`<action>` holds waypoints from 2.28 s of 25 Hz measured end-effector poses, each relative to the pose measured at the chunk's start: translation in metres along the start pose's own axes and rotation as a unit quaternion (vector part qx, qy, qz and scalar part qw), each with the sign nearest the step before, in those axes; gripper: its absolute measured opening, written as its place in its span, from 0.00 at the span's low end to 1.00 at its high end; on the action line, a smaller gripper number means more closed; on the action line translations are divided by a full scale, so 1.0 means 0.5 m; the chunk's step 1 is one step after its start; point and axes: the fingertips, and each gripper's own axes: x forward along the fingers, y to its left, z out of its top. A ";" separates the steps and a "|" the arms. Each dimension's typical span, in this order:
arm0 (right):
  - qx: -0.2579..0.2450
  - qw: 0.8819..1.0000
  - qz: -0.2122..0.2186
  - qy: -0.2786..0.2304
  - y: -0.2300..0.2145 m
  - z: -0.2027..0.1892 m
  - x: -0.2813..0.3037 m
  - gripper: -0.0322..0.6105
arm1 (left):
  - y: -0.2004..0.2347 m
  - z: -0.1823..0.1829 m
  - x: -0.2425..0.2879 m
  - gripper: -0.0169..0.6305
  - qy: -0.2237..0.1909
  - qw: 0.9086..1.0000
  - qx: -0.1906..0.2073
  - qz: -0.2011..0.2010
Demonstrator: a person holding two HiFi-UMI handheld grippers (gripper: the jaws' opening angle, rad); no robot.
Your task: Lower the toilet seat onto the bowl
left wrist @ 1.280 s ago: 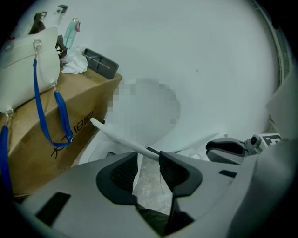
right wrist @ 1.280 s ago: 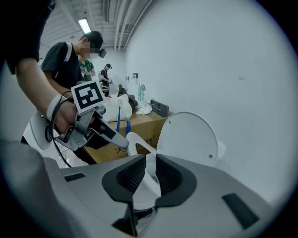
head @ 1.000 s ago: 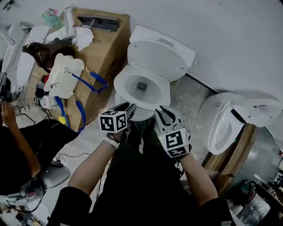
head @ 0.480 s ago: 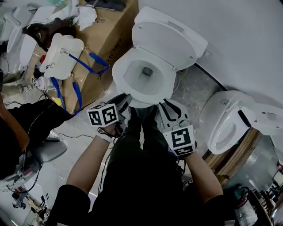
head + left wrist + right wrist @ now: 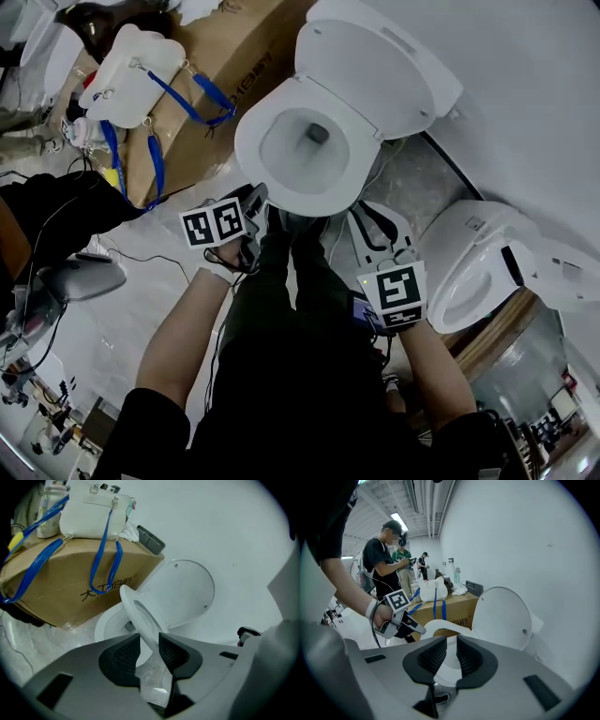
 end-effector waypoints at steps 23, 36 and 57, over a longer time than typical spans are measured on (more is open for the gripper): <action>0.065 0.994 0.025 -0.083 0.095 0.090 0.051 0.18 | 0.188 -0.120 0.085 0.23 0.057 0.998 -0.011 0.033; 0.076 0.995 0.010 -0.059 0.095 0.042 0.096 0.18 | 0.289 -0.180 0.155 0.23 0.086 0.995 -0.007 0.053; 0.085 0.996 0.007 -0.027 0.106 -0.042 0.159 0.18 | 0.404 -0.244 0.270 0.23 0.122 0.989 -0.006 0.082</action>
